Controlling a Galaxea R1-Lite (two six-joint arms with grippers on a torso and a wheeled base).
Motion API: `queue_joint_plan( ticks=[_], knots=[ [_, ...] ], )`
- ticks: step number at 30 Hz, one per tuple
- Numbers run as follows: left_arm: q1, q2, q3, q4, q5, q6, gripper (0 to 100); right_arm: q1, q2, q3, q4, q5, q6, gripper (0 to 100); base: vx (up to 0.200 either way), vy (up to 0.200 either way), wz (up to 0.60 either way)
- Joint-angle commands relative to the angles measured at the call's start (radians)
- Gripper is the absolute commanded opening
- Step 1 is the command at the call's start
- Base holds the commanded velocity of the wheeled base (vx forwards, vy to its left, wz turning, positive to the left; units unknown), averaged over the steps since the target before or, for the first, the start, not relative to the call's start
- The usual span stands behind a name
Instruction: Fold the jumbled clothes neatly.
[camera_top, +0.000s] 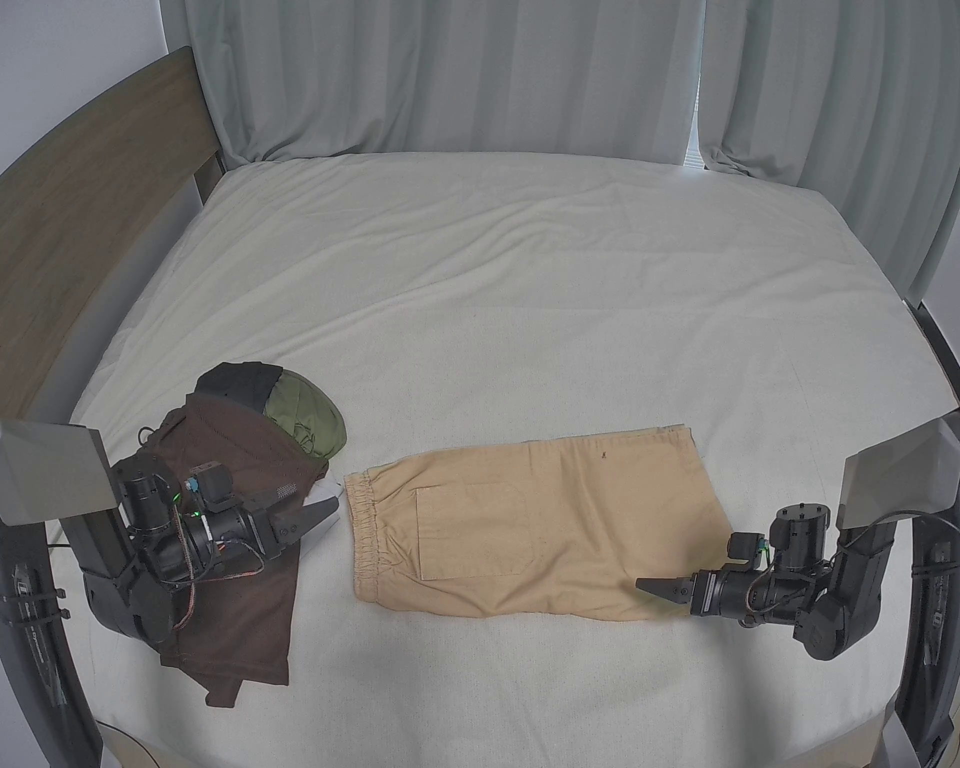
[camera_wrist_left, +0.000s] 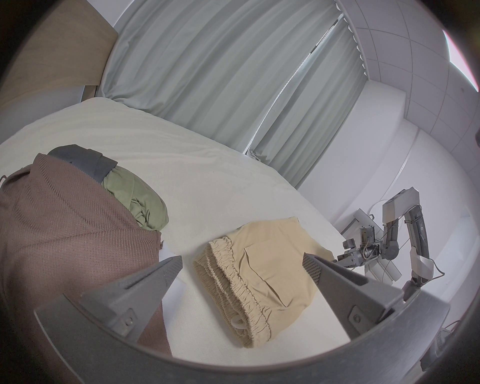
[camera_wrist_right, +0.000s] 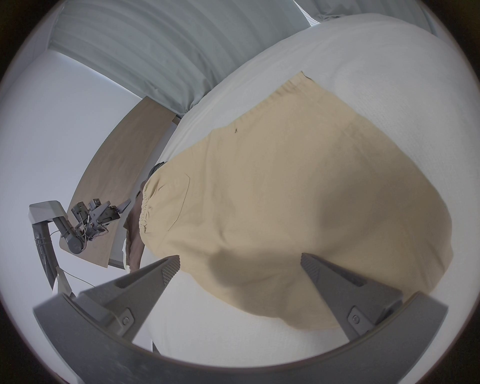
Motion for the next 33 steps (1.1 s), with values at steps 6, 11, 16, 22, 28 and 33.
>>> queue_joint_plan(
  ticks=[6,11,16,22,28,33],
  knots=[
    [-0.037,-0.004,0.029,-0.002,-0.001,-0.084,100,0.054,-0.222,0.046,0.007,0.001,0.009,100,0.0,0.0,0.0],
    [-0.043,0.003,0.037,-0.002,0.0,-0.107,100,0.054,-0.22,0.045,-0.005,0.001,0.011,100,0.0,0.0,0.0],
    [-0.046,0.039,0.041,-0.001,0.0,-0.122,100,0.054,-0.219,0.042,-0.005,0.001,0.011,100,0.0,0.0,0.0],
    [-0.054,0.079,0.037,-0.001,0.002,-0.146,100,0.053,-0.222,0.043,-0.009,0.0,0.011,100,0.0,0.0,0.0],
    [-0.074,0.126,0.035,-0.002,0.012,-0.143,100,0.053,-0.222,0.046,-0.011,-0.002,0.009,100,0.0,0.0,0.0],
    [-0.08,0.194,0.024,-0.002,0.012,-0.139,100,0.054,-0.22,0.046,-0.011,-0.003,0.009,100,0.0,0.0,0.0]
  ],
)
